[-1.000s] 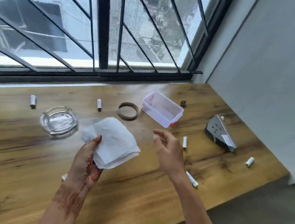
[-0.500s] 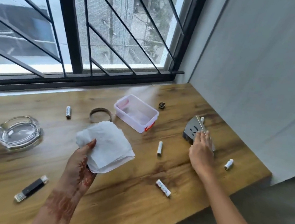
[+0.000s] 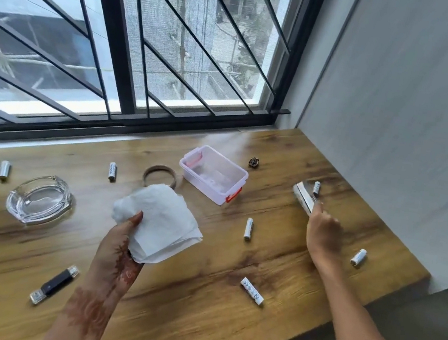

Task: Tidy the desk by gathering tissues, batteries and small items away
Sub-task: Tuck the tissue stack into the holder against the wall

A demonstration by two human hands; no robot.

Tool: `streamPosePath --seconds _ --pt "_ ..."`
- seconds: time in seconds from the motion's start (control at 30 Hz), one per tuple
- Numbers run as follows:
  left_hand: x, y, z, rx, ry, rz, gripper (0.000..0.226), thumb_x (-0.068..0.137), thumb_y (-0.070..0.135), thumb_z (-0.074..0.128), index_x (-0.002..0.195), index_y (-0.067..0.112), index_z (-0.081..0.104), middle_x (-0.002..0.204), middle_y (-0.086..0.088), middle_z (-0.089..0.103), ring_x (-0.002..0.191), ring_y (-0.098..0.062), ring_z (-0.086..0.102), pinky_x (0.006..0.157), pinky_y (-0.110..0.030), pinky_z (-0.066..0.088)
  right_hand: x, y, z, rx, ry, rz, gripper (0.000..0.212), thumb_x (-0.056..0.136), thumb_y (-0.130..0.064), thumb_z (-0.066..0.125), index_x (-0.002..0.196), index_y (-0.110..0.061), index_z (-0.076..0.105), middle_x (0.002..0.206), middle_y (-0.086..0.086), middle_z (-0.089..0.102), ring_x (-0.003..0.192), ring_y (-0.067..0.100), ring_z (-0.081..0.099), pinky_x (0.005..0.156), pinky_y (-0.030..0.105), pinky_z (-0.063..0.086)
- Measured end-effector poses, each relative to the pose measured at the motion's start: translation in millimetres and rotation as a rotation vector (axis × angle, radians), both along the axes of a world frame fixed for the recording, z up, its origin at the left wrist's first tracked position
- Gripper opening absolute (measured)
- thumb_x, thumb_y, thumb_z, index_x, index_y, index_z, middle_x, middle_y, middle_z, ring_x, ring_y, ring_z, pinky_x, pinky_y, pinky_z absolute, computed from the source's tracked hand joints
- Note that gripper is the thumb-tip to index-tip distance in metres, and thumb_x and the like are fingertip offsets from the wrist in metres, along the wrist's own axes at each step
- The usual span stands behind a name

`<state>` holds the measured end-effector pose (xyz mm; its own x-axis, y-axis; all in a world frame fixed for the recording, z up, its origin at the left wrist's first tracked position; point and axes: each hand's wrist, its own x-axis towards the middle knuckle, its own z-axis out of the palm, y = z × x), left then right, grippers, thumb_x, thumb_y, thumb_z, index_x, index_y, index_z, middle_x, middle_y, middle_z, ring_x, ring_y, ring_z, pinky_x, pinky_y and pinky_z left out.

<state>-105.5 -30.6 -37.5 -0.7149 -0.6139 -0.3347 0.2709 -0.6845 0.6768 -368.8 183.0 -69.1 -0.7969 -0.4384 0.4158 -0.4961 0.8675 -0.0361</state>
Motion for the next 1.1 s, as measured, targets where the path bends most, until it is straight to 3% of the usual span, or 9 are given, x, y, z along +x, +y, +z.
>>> streamPosePath --seconds 0.07,0.2,0.37,0.47,0.6,0.73,0.8,0.87,1.1 --pt "3 -4 1 0.004 0.003 0.023 0.023 0.094 0.015 0.042 0.107 0.009 0.06 0.095 -0.003 0.074 0.087 -0.013 0.071 0.071 -0.031 0.059 12 -7 17 -0.159 0.036 0.02 0.019 0.069 0.014 0.069 0.086 0.015 0.061 0.061 0.029 0.065 0.046 0.035 0.064 0.04 0.034 0.051" --pt "9 -12 -3 0.004 -0.002 0.057 0.023 0.094 0.015 0.043 0.11 0.01 0.06 0.098 -0.003 0.074 0.089 -0.014 0.07 0.074 -0.032 0.058 53 -23 35 -0.636 -0.057 0.099 0.015 0.085 0.007 0.056 0.098 0.01 0.064 0.078 0.021 0.07 0.062 0.028 0.068 0.06 0.025 0.054" --pt "25 -22 -4 -0.029 0.003 0.093 0.032 0.096 0.016 0.04 0.097 0.012 0.071 0.098 -0.003 0.074 0.088 -0.014 0.07 0.073 -0.033 0.058 119 -60 25 -0.835 -0.291 0.214 0.016 0.085 0.002 0.059 0.097 0.001 0.069 0.078 0.01 0.072 0.061 0.012 0.065 0.064 0.026 0.057" --pt "36 -27 0 -0.042 0.025 0.125 0.045 0.097 0.014 0.036 0.082 0.016 0.078 0.093 -0.001 0.075 0.084 -0.013 0.071 0.068 -0.032 0.059 152 -82 11 -0.835 -0.357 0.297 0.017 0.082 0.001 0.062 0.095 -0.002 0.071 0.068 0.004 0.07 0.064 0.007 0.059 0.055 0.01 0.045" --pt "60 -43 0 -0.012 0.016 0.191 0.031 0.09 0.019 0.048 0.117 0.015 0.061 0.098 0.001 0.073 0.085 -0.013 0.071 0.058 -0.032 0.059 184 -100 -4 -0.768 -0.398 0.367 0.014 0.08 0.004 0.063 0.09 -0.003 0.071 0.061 0.008 0.069 0.064 0.004 0.057 0.05 0.008 0.042" --pt "85 -51 -4 0.022 -0.052 0.222 0.042 0.081 0.032 0.057 0.121 0.018 0.06 0.1 0.001 0.071 0.081 -0.018 0.069 0.057 -0.032 0.054 203 -109 -10 -0.698 -0.415 0.42 0.02 0.078 0.007 0.065 0.095 -0.002 0.07 0.051 -0.006 0.054 0.063 -0.001 0.046 0.047 0.001 0.029" --pt "91 -53 -4 -0.002 -0.057 0.247 0.025 0.09 0.03 0.051 0.102 0.022 0.072 0.092 0.003 0.073 0.076 -0.016 0.07 0.057 -0.032 0.054 209 -112 -12 -0.673 -0.402 0.458 0.018 0.077 0.006 0.064 0.092 -0.004 0.069 0.052 -0.012 0.043 0.059 0.001 0.041 0.045 0.011 0.03" --pt "95 -51 -3 -0.017 -0.045 0.287 0.036 0.095 0.025 0.044 0.078 0.023 0.077 0.081 0.004 0.074 0.068 -0.012 0.071 0.054 -0.031 0.055 216 -113 -14 -0.654 -0.408 0.483 0.019 0.078 0.001 0.06 0.094 -0.004 0.069 0.051 -0.011 0.041 0.057 0.002 0.038 0.046 0.016 0.031" --pt "108 -48 0 -0.045 -0.01 0.319 0.023 0.096 0.021 0.042 0.098 0.021 0.065 0.087 0.003 0.075 0.075 -0.013 0.072 0.063 -0.041 0.056 235 -121 -21 -0.574 -0.478 0.512 0.025 0.076 -0.001 0.062 0.099 -0.005 0.07 0.045 0.003 0.055 0.039 0.01 0.035 0.044 0.026 0.034"
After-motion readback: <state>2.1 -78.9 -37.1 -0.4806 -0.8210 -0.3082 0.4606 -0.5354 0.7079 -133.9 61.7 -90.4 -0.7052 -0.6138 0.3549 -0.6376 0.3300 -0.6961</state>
